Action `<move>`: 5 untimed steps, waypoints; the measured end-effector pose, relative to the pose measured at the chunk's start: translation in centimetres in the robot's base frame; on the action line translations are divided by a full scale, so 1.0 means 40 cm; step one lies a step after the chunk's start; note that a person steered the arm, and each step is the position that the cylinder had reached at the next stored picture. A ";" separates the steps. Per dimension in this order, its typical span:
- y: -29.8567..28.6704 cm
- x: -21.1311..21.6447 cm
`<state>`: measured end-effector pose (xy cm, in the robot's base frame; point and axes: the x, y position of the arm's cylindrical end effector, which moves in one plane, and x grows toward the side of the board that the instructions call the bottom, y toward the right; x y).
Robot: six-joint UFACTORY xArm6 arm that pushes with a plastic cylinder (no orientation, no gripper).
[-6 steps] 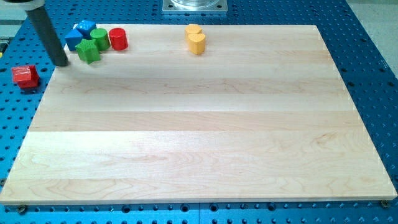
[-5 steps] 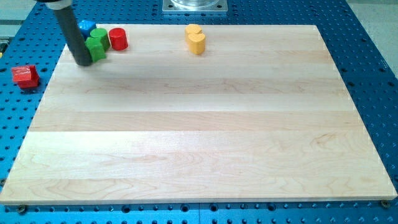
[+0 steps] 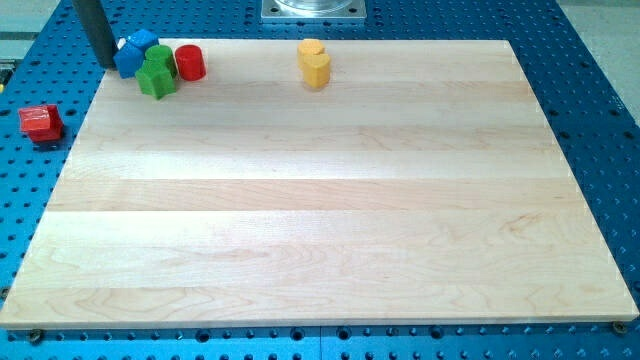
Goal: Push the triangle towards the yellow blocks
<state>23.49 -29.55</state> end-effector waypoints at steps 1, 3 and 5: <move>0.048 -0.009; 0.273 0.191; 0.339 0.247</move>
